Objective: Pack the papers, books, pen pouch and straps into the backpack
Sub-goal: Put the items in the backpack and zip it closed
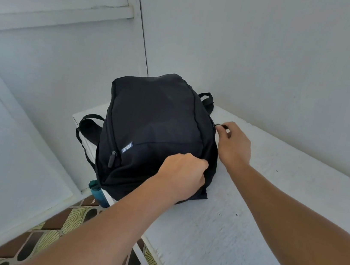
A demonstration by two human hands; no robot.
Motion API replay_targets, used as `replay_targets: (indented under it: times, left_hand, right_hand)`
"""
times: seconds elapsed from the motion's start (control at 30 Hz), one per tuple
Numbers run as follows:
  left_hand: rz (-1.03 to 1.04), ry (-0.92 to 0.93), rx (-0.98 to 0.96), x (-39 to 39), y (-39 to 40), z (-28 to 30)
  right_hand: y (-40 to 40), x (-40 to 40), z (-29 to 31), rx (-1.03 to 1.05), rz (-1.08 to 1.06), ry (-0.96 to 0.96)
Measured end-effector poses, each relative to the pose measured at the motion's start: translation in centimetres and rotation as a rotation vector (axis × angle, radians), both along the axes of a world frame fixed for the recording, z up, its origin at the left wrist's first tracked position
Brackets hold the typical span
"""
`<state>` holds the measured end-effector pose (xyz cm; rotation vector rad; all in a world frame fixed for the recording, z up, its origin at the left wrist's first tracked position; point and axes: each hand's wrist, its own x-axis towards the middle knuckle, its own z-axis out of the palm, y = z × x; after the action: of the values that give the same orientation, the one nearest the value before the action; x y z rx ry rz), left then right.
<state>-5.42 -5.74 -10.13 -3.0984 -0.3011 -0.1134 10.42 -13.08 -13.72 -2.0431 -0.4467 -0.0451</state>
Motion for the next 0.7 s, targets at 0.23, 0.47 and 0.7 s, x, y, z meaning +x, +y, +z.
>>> replay_targets:
  times: [0.23,0.47,0.7]
  left_hand:
    - [-0.059,0.065,-0.112,0.1,0.8,-0.2]
    - [-0.093,0.075,-0.147,-0.1,1.3,-0.8]
    - [-0.071,-0.209,-0.536,-4.0,4.3,1.5]
  right_hand:
    - [4.7,4.1,1.9,0.053,-0.048,0.113]
    - [7.4,4.6,2.1,0.250,-0.124,0.299]
    - [5.1,1.4,1.7,0.208,-0.035,0.408]
